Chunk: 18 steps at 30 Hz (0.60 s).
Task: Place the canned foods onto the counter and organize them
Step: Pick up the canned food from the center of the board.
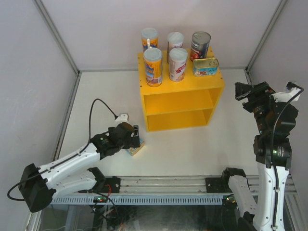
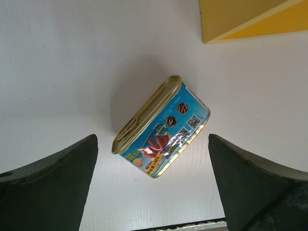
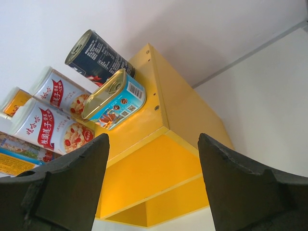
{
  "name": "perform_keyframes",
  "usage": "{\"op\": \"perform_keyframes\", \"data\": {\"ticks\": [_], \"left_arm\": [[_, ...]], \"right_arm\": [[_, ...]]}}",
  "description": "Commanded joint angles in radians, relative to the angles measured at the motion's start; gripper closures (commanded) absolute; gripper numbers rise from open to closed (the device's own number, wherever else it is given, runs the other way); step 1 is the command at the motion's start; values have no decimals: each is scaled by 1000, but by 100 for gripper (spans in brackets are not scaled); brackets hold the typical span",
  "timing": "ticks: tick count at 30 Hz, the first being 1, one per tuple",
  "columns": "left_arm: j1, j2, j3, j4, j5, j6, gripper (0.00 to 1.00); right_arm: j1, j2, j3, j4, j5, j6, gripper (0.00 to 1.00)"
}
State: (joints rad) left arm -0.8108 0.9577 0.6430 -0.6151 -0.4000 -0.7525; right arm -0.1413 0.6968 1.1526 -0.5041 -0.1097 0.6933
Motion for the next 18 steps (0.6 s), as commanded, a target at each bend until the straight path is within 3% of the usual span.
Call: {"op": "perform_keyframes", "data": {"ticks": [1,18], "left_arm": [[5,71,-16,82,34,76,0],[1,176,-41,155,112,143,0]], "right_arm": [[2,-13,4,54,1,-21,26],[3,-10,-10,44,12,-21,26]]}}
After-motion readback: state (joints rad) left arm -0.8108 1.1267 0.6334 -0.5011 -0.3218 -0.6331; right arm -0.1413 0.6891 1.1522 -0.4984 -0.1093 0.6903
